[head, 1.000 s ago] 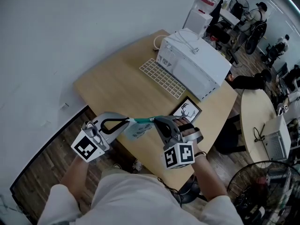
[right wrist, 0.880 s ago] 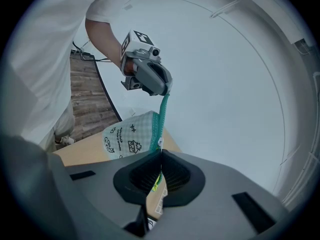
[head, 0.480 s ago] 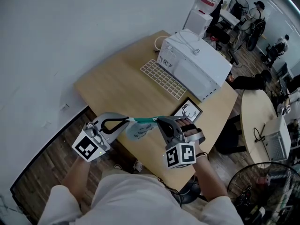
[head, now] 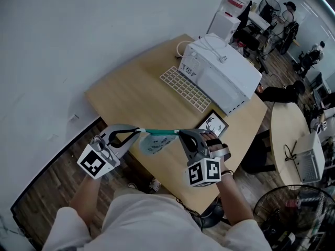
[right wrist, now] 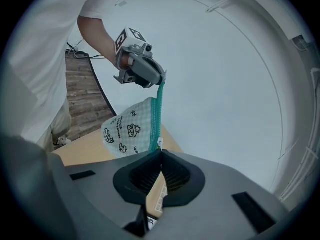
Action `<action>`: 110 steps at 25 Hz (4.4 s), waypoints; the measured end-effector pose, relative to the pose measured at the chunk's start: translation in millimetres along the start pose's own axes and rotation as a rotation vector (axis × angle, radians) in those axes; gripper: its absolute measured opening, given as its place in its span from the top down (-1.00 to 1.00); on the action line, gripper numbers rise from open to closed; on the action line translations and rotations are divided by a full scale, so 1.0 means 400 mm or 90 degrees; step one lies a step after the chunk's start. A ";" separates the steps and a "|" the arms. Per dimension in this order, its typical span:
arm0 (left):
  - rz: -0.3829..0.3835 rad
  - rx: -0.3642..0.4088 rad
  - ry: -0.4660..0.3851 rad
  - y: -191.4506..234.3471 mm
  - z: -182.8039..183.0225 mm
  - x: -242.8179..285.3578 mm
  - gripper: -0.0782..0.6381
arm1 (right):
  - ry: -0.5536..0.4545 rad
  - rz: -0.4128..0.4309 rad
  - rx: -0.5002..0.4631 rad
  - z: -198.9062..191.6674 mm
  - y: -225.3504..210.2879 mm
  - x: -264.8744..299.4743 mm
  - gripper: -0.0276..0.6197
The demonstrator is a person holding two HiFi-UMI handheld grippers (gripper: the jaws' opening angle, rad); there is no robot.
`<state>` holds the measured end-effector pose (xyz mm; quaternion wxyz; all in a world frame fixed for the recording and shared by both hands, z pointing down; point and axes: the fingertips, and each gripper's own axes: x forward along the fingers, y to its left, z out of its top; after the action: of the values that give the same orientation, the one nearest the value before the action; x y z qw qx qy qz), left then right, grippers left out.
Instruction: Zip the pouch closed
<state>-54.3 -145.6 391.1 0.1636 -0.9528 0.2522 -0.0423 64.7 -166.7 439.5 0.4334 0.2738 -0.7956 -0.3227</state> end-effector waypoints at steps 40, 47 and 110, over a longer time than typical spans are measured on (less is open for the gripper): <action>0.127 -0.095 0.045 0.162 -0.083 -0.091 0.73 | 0.062 0.039 -0.015 0.012 -0.032 0.117 0.91; 0.126 -0.109 0.041 0.150 -0.087 -0.087 0.73 | 0.053 0.028 0.016 0.004 -0.031 0.096 0.91; 0.422 -0.183 0.034 0.209 -0.075 -0.416 0.73 | -0.014 -0.355 0.666 -0.267 -0.067 -0.426 0.91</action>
<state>-243.0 -140.5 391.8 0.0260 -0.8311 0.5550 0.0238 242.5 -91.5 376.2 0.1318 0.6465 -0.7514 0.0079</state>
